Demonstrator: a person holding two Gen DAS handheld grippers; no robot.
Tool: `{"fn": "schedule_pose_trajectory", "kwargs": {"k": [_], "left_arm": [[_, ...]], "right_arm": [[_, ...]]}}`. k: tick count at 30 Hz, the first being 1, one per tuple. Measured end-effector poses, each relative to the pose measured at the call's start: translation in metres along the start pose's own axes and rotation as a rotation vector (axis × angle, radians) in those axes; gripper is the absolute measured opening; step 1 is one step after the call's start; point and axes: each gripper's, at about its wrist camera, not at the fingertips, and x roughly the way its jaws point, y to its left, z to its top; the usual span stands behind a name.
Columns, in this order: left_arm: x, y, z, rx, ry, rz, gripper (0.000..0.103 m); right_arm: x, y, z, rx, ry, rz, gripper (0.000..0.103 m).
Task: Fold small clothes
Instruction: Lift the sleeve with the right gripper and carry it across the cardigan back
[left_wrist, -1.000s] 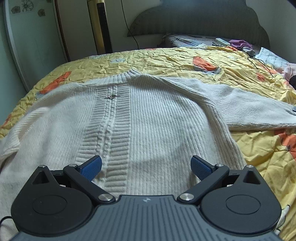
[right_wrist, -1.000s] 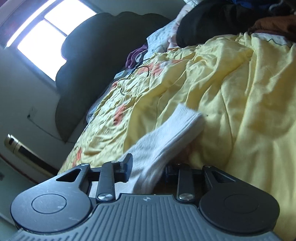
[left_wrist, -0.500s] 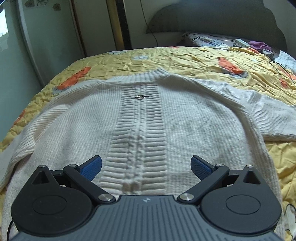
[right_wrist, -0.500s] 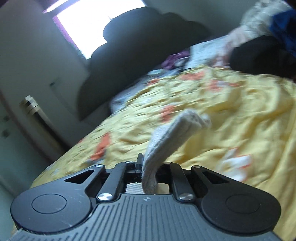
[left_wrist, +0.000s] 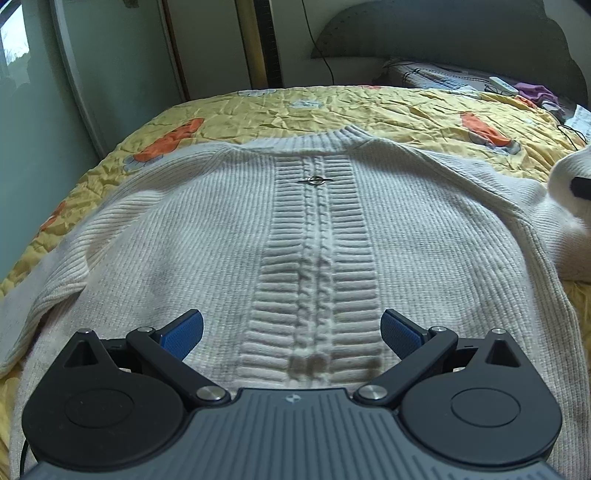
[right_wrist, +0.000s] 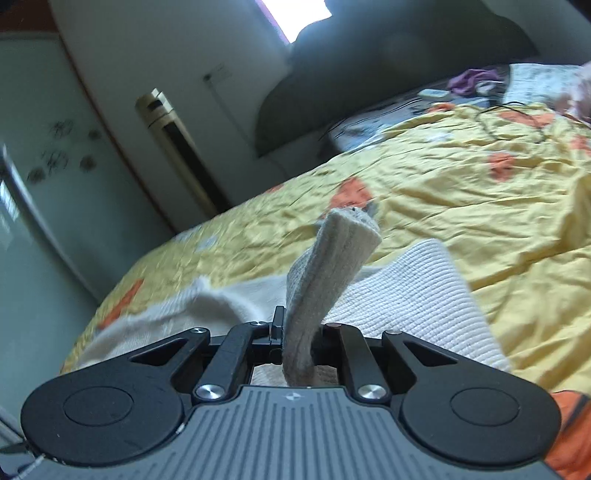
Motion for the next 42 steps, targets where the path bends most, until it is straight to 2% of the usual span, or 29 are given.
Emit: {"fn": "schedule_pose_trajectory", "kwargs": {"k": [12,18,20,22,25,28,30,32,34,42], "left_arm": [[0.005,0.024,-0.001,-0.029,-0.01,0.031,0.103],[0.008,0.035,0.001,-0.042,-0.005,0.052,0.103],[0.008,0.039,-0.001,-0.035,-0.005,0.051,0.103],[0.007,0.041,-0.002,-0.024,-0.012,0.061,0.103],[0.009,0.044,-0.003,-0.017,-0.01,0.07,0.103],[0.01,0.05,-0.002,-0.02,-0.01,0.063,0.103],[0.01,0.054,-0.002,-0.018,-0.013,0.069,0.103],[0.011,0.059,-0.002,-0.019,-0.017,0.077,0.103],[0.012,0.066,-0.002,-0.027,-0.016,0.088,0.103],[0.014,0.09,-0.007,-0.069,-0.01,0.102,0.103]], "right_arm": [[0.033,0.052,-0.017,-0.173,0.076,-0.023,0.014],[0.056,0.091,-0.033,-0.424,0.103,-0.084,0.015],[0.07,0.093,-0.04,-0.462,0.142,-0.111,0.017],[0.076,0.091,-0.045,-0.457,0.164,-0.118,0.02],[0.07,0.093,-0.047,-0.468,0.149,-0.12,0.021],[0.064,0.097,-0.046,-0.464,0.15,-0.11,0.025],[0.059,0.101,-0.045,-0.47,0.143,-0.106,0.032],[0.055,0.104,-0.044,-0.473,0.139,-0.096,0.033],[0.053,0.109,-0.042,-0.482,0.133,-0.081,0.018],[0.051,0.138,-0.026,-0.46,0.071,-0.055,0.017]]}}
